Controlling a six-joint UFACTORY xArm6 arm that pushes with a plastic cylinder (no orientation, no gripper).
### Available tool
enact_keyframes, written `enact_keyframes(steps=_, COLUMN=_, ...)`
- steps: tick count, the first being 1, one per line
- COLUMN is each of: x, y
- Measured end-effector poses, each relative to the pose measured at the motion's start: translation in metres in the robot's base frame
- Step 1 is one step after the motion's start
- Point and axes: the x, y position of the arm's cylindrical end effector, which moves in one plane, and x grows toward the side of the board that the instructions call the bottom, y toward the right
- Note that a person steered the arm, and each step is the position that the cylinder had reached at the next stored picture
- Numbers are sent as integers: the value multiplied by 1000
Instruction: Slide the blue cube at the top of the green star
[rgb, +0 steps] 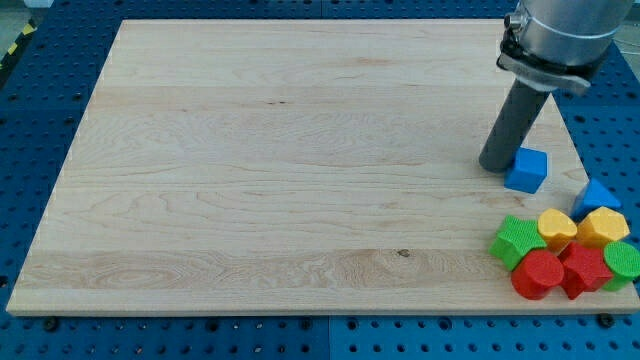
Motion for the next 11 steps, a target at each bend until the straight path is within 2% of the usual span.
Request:
enact_keyframes(steps=1, x=-28, y=2)
enact_keyframes(steps=2, x=-26, y=28)
enact_keyframes(steps=3, x=-11, y=50)
enact_keyframes(steps=4, x=16, y=49)
enact_keyframes(steps=5, x=25, y=48)
enact_keyframes(steps=6, x=26, y=39)
enact_keyframes(steps=7, x=24, y=1)
enact_keyframes(steps=9, x=37, y=-4)
enact_keyframes(steps=11, x=24, y=-15)
